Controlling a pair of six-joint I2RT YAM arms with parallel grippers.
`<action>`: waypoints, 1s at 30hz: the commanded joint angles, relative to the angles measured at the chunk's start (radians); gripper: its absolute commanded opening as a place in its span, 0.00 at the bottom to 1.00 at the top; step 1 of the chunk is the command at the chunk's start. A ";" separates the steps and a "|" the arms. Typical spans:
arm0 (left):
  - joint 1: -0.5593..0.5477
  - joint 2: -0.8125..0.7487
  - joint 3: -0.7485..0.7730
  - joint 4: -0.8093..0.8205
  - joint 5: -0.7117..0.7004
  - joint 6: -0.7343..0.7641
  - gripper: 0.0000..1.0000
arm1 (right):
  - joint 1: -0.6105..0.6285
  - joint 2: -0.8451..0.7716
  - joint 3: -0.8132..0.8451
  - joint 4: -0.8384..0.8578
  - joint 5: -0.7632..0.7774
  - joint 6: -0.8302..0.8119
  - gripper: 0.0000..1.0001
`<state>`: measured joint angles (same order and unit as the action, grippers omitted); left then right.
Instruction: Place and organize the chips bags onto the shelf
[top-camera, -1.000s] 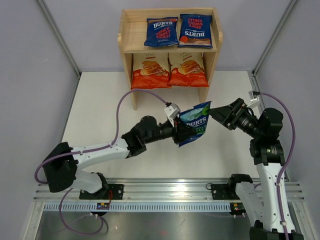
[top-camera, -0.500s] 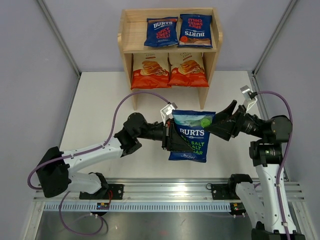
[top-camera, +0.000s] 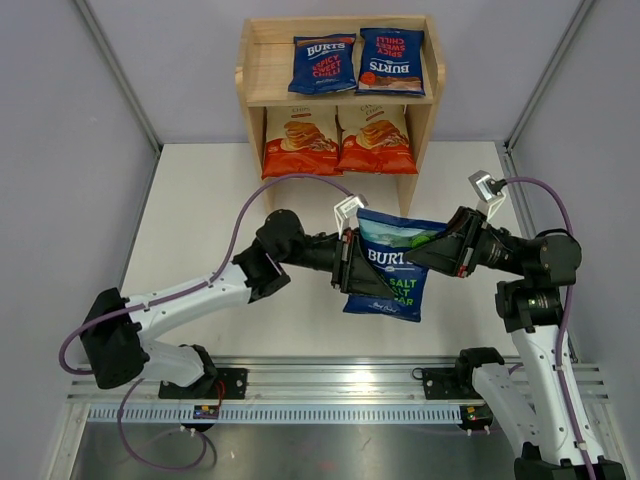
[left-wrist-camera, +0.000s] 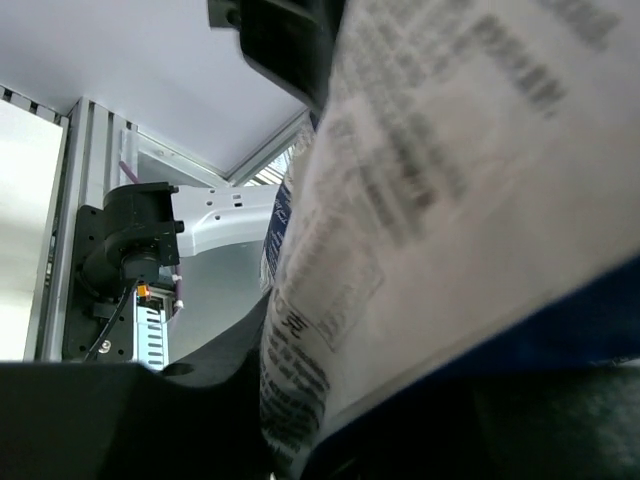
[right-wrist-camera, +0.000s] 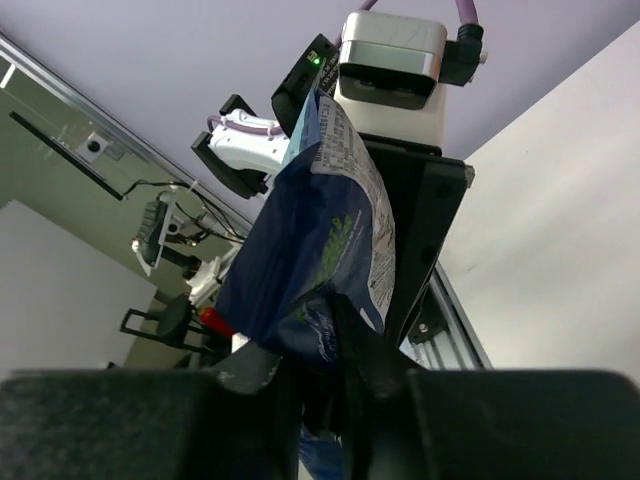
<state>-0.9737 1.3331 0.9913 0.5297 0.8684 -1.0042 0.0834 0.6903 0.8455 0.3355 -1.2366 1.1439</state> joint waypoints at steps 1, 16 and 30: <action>0.007 0.011 0.063 -0.066 0.018 0.022 0.34 | 0.013 -0.006 0.023 0.002 0.051 0.050 0.20; 0.015 -0.419 -0.256 -0.004 -0.573 0.321 0.99 | 0.013 -0.043 0.017 0.119 0.453 0.256 0.04; -0.141 -0.213 -0.329 0.624 -0.875 0.374 0.99 | 0.018 -0.081 -0.086 0.312 0.785 0.588 0.02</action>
<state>-1.1076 1.0733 0.6445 0.8978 0.0765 -0.6529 0.0914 0.6518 0.7437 0.5785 -0.5564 1.6535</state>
